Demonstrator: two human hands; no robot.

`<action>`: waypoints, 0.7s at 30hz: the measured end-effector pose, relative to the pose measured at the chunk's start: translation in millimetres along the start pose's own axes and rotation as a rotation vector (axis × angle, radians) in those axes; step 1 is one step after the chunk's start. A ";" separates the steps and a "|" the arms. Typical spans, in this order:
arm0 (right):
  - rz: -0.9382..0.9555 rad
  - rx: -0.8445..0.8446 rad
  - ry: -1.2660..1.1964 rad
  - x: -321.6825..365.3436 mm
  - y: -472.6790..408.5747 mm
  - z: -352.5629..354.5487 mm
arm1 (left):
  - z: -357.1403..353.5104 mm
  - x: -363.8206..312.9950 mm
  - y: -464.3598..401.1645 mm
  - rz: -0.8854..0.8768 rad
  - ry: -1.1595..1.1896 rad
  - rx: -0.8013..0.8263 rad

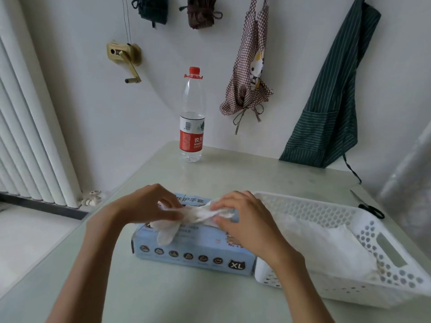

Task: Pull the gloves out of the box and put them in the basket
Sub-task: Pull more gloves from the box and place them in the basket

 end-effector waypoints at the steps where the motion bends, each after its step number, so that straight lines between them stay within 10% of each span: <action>1: -0.022 -0.033 -0.014 -2.9 -1.4 0.5 | 2.2 0.0 -1.2 -0.015 0.028 -0.008; 12: -0.137 -0.292 -0.420 -23.6 -2.9 24.5 | 36.1 -11.1 0.9 -0.032 0.043 -0.449; 18: -0.171 -0.255 -0.531 -18.4 -2.6 12.9 | 13.5 -55.4 -0.6 -0.259 0.180 -0.230; 21: -0.217 -0.281 -0.559 -22.2 -1.0 14.9 | 19.3 -71.8 4.4 -0.286 0.058 -0.392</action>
Point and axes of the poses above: each hand's wrist, its own y-axis away from the middle knuckle, its own z-axis out of the back of the hand, x = y × z, the point moved 6 cm from there along -y, towards the middle knuckle, and after that the axes turned 2 degrees about -y, right-handed, at the moved point
